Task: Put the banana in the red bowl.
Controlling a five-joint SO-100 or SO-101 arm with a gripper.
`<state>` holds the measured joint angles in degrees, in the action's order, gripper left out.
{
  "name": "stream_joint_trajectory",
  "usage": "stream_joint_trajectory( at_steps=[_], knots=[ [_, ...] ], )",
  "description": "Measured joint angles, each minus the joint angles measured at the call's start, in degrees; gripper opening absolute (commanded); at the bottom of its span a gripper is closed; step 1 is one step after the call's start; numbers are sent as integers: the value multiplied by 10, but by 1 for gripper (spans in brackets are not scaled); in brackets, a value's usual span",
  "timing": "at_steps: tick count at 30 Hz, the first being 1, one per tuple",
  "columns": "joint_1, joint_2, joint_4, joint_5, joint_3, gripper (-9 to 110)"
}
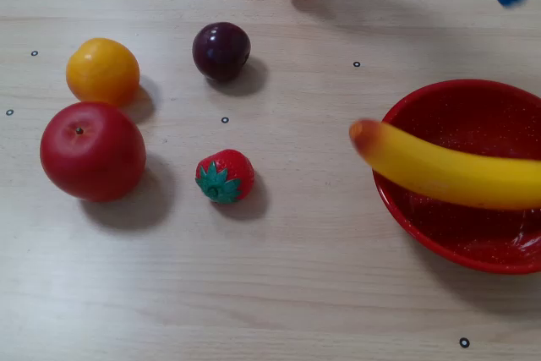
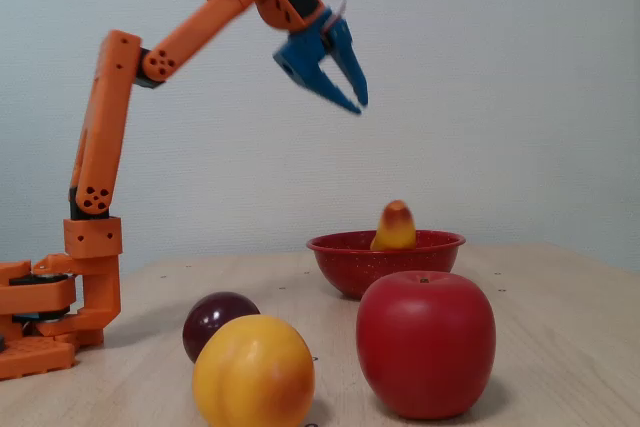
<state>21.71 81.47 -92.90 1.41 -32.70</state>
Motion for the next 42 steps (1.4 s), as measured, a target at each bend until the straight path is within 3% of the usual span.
stream_joint_trajectory(
  at_steps=[5,13,24,35,42],
  knots=[
    [-63,163,48,25,-169,0],
    [-192,447,237,66,-611,0],
    [-229,793,392,120,-1126,0],
    [-261,1010,453,134,-1400,0],
    [-261,1077,450,156,-1458,0]
  ],
)
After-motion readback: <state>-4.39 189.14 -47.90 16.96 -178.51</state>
